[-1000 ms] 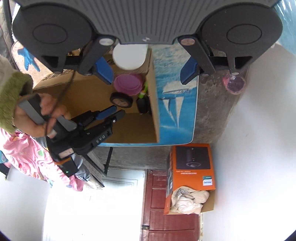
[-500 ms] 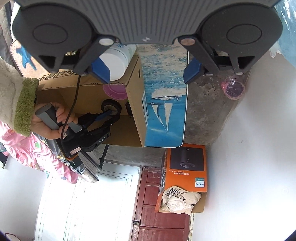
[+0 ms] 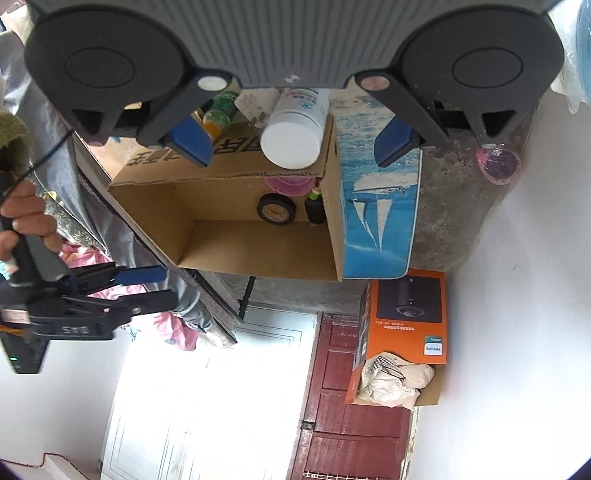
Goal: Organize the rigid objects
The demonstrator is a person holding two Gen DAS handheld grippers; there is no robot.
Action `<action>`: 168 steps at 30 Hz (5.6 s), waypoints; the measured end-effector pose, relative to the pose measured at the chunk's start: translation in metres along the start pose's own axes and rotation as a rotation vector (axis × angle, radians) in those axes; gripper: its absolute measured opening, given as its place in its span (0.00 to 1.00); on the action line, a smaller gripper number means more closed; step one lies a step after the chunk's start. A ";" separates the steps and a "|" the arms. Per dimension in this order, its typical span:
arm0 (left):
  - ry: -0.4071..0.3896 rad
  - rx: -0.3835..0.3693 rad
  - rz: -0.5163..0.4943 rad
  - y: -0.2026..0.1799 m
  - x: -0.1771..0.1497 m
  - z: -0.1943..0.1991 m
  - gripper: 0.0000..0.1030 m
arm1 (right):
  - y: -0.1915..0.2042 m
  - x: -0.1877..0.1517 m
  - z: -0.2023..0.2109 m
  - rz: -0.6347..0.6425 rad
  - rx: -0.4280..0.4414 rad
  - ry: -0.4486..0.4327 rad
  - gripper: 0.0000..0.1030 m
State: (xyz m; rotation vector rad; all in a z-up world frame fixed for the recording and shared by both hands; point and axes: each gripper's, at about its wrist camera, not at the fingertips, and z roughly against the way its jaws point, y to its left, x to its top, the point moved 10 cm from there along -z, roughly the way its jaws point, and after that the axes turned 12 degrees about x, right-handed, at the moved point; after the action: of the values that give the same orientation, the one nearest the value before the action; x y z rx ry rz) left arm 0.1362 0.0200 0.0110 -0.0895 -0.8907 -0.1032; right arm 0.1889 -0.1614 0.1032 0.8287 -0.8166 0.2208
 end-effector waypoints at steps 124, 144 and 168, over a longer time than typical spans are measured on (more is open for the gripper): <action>0.049 -0.238 -0.482 -0.221 -0.126 -0.107 0.69 | -0.118 -0.218 0.020 -0.307 -0.168 -0.011 0.65; 0.067 -0.216 -0.447 -0.224 -0.117 -0.106 0.55 | -0.127 -0.221 0.026 -0.423 -0.133 -0.042 0.48; -0.035 -0.174 -0.414 -0.207 -0.085 -0.067 0.55 | -0.075 -0.185 0.048 -0.305 -0.137 -0.100 0.44</action>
State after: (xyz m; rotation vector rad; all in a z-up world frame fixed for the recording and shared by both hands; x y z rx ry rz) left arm 0.1080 -0.1884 -0.0902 -0.0675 -0.9244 -0.5674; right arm 0.0715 -0.2229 -0.0539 0.8279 -0.7780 -0.1457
